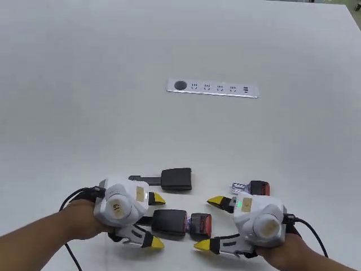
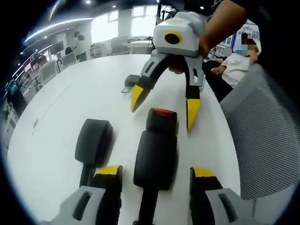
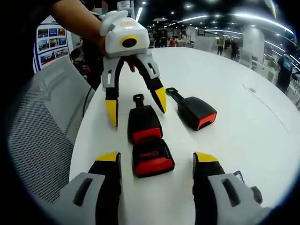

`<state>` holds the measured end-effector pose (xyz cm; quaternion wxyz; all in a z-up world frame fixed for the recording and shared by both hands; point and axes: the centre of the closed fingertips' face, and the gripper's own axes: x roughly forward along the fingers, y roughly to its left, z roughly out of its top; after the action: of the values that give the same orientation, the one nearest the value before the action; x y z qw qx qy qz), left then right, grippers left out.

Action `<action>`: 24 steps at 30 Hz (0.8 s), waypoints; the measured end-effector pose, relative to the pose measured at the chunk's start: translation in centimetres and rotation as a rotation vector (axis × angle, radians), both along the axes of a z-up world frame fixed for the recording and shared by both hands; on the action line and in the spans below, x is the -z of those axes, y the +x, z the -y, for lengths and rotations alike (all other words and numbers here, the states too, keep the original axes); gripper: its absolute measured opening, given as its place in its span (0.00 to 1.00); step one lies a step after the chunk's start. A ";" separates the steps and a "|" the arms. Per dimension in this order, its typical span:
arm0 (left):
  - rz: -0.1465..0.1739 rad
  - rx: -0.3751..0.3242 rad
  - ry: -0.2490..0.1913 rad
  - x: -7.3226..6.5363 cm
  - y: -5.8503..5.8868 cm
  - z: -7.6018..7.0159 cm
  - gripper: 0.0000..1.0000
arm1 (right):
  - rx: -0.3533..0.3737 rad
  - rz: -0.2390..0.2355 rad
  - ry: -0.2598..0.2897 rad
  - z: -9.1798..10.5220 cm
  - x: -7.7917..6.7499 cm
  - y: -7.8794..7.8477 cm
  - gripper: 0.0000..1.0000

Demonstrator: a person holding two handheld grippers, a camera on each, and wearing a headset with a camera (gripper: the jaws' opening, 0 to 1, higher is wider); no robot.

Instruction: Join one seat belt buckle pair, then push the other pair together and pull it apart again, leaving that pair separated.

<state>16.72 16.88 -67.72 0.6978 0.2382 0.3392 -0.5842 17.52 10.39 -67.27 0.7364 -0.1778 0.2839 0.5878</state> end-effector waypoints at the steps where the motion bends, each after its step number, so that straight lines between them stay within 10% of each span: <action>1: 0.002 -0.007 0.001 0.0 0.1 -0.1 0.64 | -0.001 0.013 -0.011 0.2 0.0 0.1 0.59; 24: 0.071 -0.140 -0.061 -4.4 5.8 -0.2 0.76 | 0.128 0.086 -0.029 9.3 -3.4 6.8 0.68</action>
<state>22.49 17.06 -63.30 0.7556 0.2129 0.3120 -0.5352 24.28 1.10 -63.91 0.7813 -0.1947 0.2713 0.5273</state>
